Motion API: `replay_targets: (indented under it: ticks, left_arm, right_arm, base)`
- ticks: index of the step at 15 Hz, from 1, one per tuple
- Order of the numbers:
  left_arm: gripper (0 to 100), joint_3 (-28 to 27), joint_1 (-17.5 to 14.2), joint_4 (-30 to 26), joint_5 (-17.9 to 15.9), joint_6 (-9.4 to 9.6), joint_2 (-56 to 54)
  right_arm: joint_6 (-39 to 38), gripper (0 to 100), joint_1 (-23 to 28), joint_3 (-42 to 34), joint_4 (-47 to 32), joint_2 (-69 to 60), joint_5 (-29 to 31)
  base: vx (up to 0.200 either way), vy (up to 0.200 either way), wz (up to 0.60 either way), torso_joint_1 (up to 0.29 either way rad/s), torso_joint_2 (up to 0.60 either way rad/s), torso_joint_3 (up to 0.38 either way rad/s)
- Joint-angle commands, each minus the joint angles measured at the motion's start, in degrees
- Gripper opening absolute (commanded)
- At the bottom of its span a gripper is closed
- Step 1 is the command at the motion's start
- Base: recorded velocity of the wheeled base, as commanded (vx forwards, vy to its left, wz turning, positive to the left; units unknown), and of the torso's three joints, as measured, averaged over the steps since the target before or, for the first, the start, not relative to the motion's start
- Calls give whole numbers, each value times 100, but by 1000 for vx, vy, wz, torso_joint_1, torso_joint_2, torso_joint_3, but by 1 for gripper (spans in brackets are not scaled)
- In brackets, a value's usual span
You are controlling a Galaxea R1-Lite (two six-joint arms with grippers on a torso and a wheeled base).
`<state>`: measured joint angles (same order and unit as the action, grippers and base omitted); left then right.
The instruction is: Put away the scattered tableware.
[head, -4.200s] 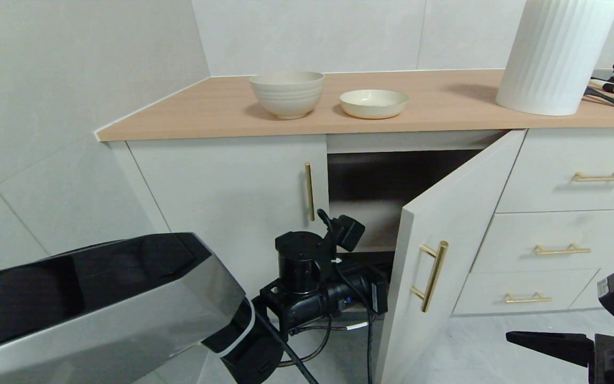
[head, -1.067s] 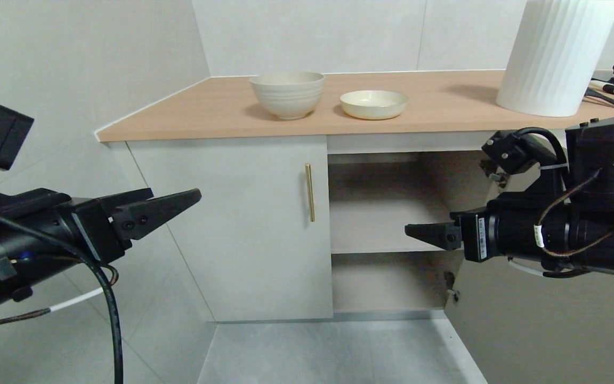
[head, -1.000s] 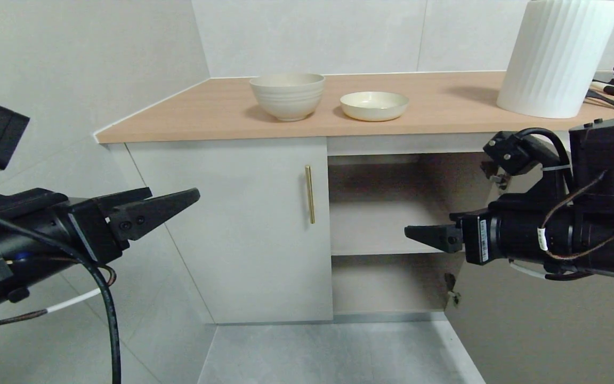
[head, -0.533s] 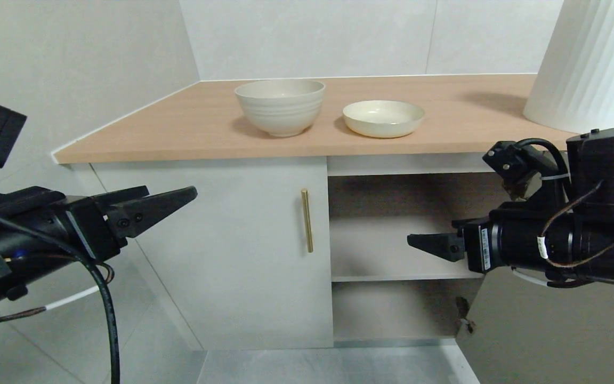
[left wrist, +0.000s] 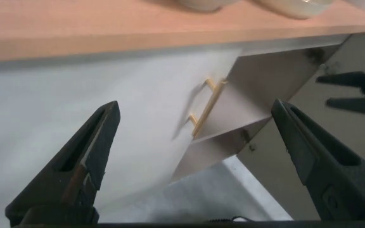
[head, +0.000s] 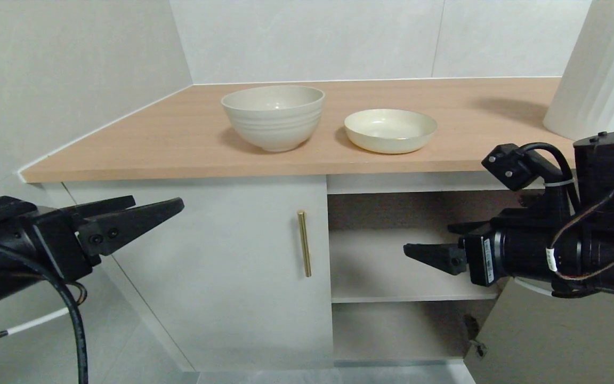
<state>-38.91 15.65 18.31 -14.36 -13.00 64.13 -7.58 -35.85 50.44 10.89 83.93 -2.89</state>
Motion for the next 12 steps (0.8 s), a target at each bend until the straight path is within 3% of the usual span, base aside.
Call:
replay_targets:
  ticks: [1,5,8,12]
  left_arm:
    - [100,-37,8,6,3,-1,-68]
    - [100,-20,8,-3,-111,-1,29]
    - [100,-2,8,-3,-190,-1,73]
    - [100,-64,8,-20,-717,-19,196]
  right_arm:
    - [38,100,-9,-43,19,-44,-1]
    - [55,100,-9,-43,28,-70,8]
    - [55,100,-9,-43,28,-96,8]
    - [64,100,-1,106,45,-44,8]
  base:
    - [0,0,0,22,-110,-61]
    - [0,0,0,74,-266,-247]
    - [0,0,0,181,-541,-295]
    - [0,0,0,174,-472,-286]
